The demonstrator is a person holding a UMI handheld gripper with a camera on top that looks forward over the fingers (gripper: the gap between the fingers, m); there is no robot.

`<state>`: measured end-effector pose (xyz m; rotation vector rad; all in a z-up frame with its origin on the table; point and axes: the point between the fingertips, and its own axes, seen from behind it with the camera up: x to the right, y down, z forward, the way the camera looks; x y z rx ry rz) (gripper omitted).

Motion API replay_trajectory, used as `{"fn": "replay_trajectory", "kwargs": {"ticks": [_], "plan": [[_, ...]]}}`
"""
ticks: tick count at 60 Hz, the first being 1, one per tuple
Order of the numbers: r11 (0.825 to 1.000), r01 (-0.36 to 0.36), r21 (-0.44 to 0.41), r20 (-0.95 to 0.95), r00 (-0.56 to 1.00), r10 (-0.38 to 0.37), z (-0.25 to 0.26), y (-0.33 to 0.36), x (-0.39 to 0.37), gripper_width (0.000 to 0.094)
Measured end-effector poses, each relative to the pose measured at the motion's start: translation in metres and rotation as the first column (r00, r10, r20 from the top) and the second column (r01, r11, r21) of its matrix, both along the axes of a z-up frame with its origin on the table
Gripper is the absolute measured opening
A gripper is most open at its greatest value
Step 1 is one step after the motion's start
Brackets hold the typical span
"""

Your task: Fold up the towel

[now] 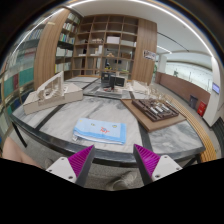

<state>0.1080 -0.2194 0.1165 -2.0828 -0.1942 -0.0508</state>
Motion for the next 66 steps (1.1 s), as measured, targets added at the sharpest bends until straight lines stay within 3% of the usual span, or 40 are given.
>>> {"fn": "replay_trajectory", "kwargs": {"ticks": [18, 38, 46, 48, 49, 52, 60, 66], "plan": [[0.992, -0.109, -0.065, 0.013, 0.994, 0.110, -0.043, 0.062, -0.077, 0.0798], [0.986, -0.162, -0.027, -0.043, 0.986, 0.161, -0.078, 0.163, -0.187, 0.0764], [0.984, -0.163, -0.072, -0.009, 0.987, 0.163, -0.113, 0.189, -0.203, 0.0547], [0.981, -0.158, -0.110, 0.003, 0.987, 0.159, -0.129, 0.189, -0.201, 0.0396], [0.981, -0.165, -0.099, -0.006, 0.986, 0.165, -0.129, 0.189, -0.203, 0.0414], [0.989, -0.134, -0.067, 0.013, 0.991, 0.135, -0.129, 0.194, -0.195, 0.0013], [0.989, -0.144, -0.039, 0.079, 0.986, 0.146, -0.125, 0.195, -0.193, 0.0006], [0.990, -0.129, -0.055, -0.013, 0.992, 0.128, -0.122, 0.196, -0.195, 0.0005]]}}
